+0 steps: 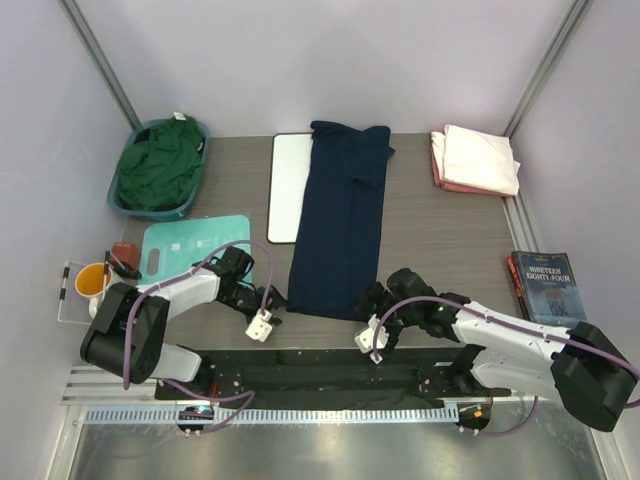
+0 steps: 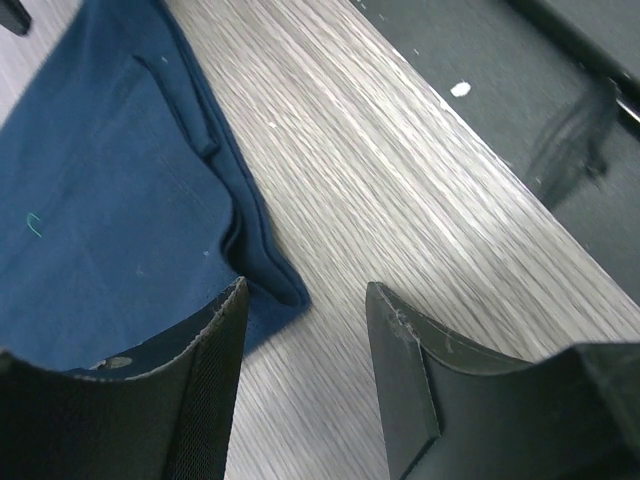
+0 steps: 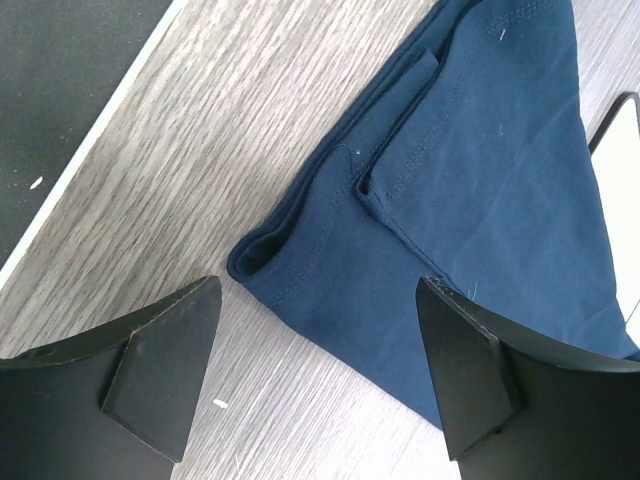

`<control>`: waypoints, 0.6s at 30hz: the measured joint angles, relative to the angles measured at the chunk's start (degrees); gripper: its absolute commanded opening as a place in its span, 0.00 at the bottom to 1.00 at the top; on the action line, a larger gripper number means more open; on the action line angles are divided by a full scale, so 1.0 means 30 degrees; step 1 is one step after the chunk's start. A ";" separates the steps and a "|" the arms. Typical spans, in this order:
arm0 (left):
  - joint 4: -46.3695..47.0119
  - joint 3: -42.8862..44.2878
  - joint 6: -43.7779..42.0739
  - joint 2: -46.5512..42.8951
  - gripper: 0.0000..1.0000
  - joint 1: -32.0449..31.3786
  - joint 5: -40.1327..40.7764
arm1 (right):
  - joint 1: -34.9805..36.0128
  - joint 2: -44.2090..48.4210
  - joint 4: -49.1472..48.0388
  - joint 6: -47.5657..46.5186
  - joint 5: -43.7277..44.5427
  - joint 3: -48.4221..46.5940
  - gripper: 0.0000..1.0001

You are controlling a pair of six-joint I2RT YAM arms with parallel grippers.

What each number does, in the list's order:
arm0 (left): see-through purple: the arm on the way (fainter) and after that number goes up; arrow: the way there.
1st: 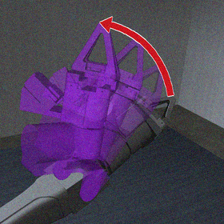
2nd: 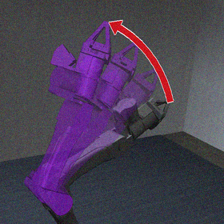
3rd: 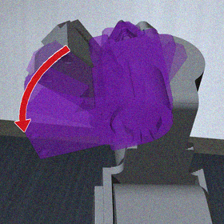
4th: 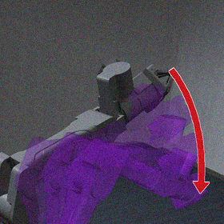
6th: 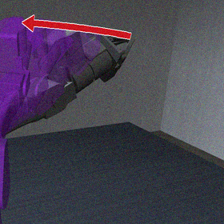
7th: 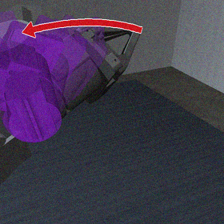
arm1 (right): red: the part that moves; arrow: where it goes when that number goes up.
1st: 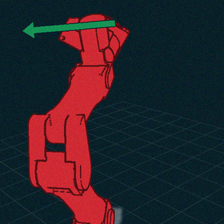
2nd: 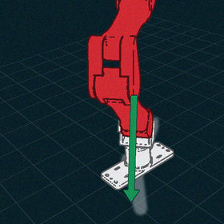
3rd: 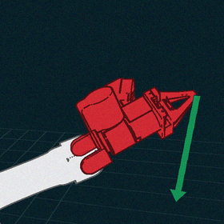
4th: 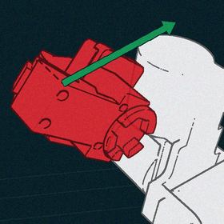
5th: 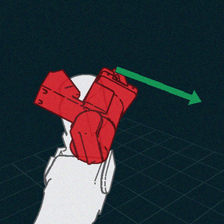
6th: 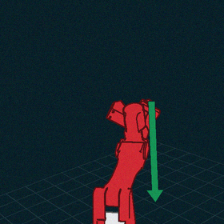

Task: Fold and stack the t-shirts
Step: Grab the bottom of the folded rectangular tshirt with both arms

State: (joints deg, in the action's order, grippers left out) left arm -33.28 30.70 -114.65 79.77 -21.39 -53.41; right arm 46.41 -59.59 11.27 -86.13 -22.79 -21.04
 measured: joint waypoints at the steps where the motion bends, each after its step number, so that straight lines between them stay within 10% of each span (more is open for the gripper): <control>1: 0.0211 0.0000 0.0015 0.0204 0.53 0.0015 -0.0262 | 0.0000 -0.0022 -0.0036 0.0102 0.0007 -0.0007 0.86; 18: 0.7009 -0.1413 0.0044 -0.0233 0.51 -0.0007 0.0845 | 0.0051 -0.0510 -0.0546 0.1341 0.0146 -0.0204 0.86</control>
State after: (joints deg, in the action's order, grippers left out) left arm -12.25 26.46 -114.52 79.07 -21.41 -50.87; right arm 46.57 -61.12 9.63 -82.11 -22.35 -21.65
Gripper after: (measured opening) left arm 0.508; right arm 0.856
